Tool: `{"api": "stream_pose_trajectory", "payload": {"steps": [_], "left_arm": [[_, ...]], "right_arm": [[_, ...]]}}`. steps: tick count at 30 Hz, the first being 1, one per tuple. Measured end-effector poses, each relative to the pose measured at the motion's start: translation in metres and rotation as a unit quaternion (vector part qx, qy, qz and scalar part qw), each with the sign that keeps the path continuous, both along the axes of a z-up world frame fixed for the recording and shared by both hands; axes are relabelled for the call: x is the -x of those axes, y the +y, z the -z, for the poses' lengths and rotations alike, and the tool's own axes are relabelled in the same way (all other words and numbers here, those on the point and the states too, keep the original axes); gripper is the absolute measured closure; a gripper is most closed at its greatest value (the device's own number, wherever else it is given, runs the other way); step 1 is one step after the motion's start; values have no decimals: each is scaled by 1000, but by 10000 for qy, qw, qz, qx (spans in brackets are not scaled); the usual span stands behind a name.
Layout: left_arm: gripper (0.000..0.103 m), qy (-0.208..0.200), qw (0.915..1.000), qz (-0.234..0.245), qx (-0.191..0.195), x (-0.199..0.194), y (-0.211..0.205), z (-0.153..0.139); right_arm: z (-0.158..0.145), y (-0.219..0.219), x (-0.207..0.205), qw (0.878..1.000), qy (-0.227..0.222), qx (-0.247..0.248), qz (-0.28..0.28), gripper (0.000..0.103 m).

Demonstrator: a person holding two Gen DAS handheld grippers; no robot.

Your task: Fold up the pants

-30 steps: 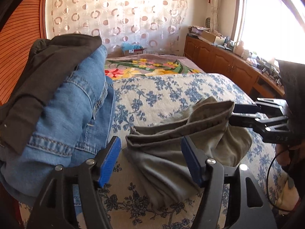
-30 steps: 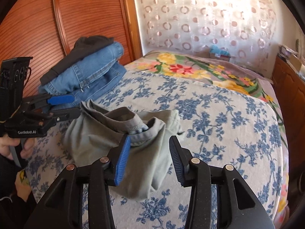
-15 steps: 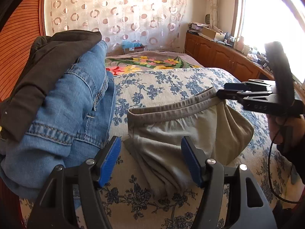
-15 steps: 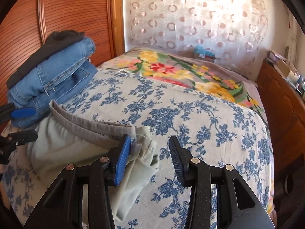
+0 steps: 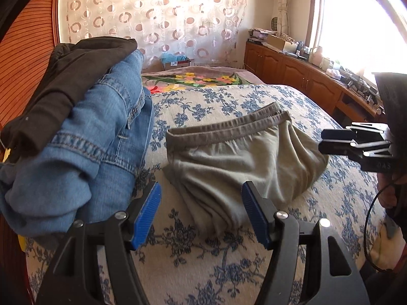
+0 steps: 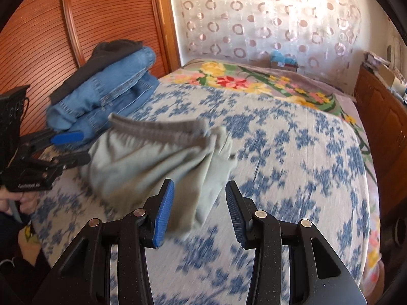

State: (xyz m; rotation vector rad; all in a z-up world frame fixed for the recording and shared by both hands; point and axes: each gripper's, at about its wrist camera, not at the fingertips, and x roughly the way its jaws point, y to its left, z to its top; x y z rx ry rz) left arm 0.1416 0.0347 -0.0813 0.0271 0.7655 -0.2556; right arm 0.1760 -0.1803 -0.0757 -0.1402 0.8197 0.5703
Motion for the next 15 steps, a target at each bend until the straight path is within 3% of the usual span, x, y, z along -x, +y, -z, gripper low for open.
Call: {"api": "stream_pose_trajectory", "payload": {"steps": [8,10,15], "left_arm": [[39,111,9999,10,-54,17,1,8],[50,186,9998,24,-33,20,1,13],[59,394,9992,100,-25,16,-3,24]], "right_arm": [[15,1,18,9996,192,-134,159,60],[18,3,20,9995,219,-155,165,61],[26,10,21,9995,282,-91,142,61]]}}
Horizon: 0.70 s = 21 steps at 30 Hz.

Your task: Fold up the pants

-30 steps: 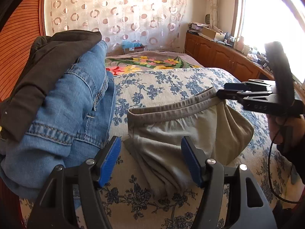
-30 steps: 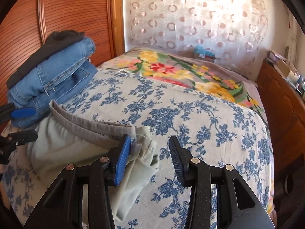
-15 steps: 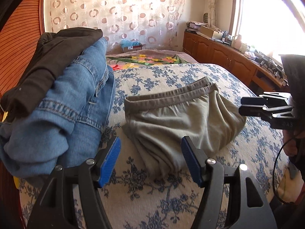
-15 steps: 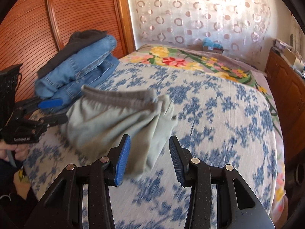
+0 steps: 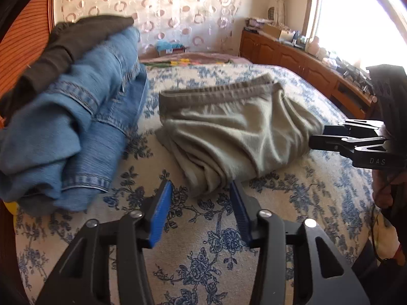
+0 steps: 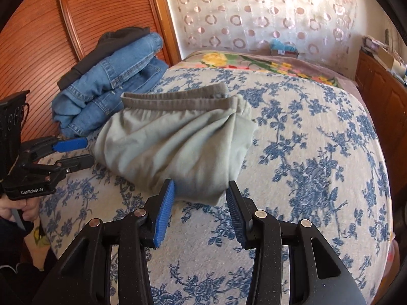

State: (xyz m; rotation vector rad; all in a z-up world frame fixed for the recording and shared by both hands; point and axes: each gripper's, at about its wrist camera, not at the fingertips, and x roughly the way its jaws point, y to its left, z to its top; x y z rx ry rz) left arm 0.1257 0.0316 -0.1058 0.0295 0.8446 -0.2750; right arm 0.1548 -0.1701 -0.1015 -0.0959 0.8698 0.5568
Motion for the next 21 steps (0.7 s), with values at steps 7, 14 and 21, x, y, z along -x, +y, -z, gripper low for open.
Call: {"api": "stream_pose_trajectory", "payload": {"steps": [7,14,21], "left_arm": [[78,41,9999,93,-7,-4,-7,4],[101,-207,9997,100,-19,13,-3,-4],[102,-349,9994,62,-49,40,5,-8]], "right_arm": [[10,9,-2,9998,78,170,-42,74],[-1,-3,16,9998,-168,-98,-58,96],[-10,-21,40,9992,-290,-234,127,98]]}}
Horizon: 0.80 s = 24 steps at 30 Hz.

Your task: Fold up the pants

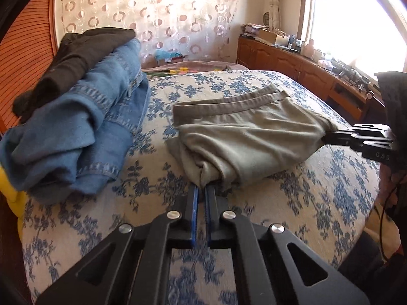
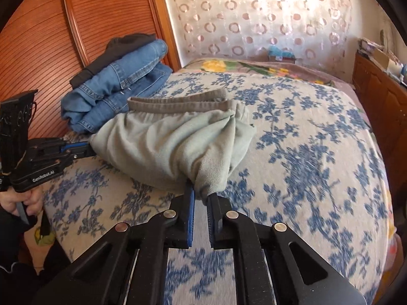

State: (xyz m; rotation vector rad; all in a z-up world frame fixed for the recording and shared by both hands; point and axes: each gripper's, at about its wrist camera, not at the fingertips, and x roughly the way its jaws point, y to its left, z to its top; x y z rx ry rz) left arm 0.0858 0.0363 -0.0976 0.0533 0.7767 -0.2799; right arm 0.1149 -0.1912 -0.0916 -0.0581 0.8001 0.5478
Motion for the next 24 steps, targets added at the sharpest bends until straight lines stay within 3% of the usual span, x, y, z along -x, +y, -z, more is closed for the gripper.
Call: {"api": "stream_pose_trajectory", "payload": {"steps": [4,13,18,22,24], "left_arm": [[102,79,9999,-99,-14,6,8,11],[100,171,9997,-114,-113,13,7,20],[87,127,9995,-225,-156,25,8,15],[65,61,9995,-280,-91,26,12,8],[60,53,9995,-316,-25,24,14,5]], "right_arm": [[0,-11,12,9998,61,-186,68,98],[16,-12,23,9998,184,-81,43,96],[9,-13,32,9999,-6,18,132,85],[0,-17,33,9996,-184,-11,217,79],[-3,-18,32,9993,-263,-11,278,72]]}}
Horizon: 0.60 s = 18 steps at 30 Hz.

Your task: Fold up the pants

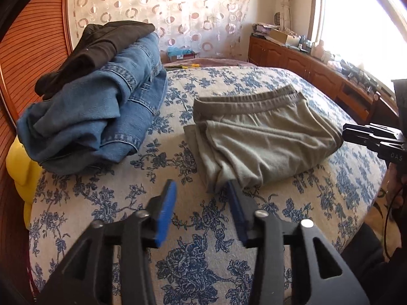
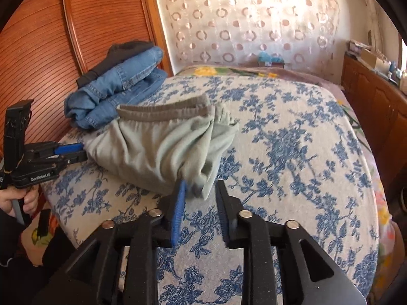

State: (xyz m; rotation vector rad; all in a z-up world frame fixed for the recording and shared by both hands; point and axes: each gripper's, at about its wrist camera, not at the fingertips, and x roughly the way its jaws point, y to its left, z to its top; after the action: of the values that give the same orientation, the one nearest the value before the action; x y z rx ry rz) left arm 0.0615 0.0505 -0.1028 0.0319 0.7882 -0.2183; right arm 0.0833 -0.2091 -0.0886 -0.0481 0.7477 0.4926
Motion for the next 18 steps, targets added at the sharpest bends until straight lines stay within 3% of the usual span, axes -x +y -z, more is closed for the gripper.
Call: {"api": "stream_pose_trajectory", "payload": {"steps": [5,12,18], "left_arm": [[49,-50,10000,-28,-56,-2,-1,-3],[49,-357,9993,-46,-102,7,-4,-13],[68,-350,9993,101,-116,13,-12,-13]], "right_arm": [[-5,5,-12,9999,-111,-51,42,62],[0,23,-36,9999,-89,-14,-59,60],[16,35,-46,9997,108,230,-63,60]]}}
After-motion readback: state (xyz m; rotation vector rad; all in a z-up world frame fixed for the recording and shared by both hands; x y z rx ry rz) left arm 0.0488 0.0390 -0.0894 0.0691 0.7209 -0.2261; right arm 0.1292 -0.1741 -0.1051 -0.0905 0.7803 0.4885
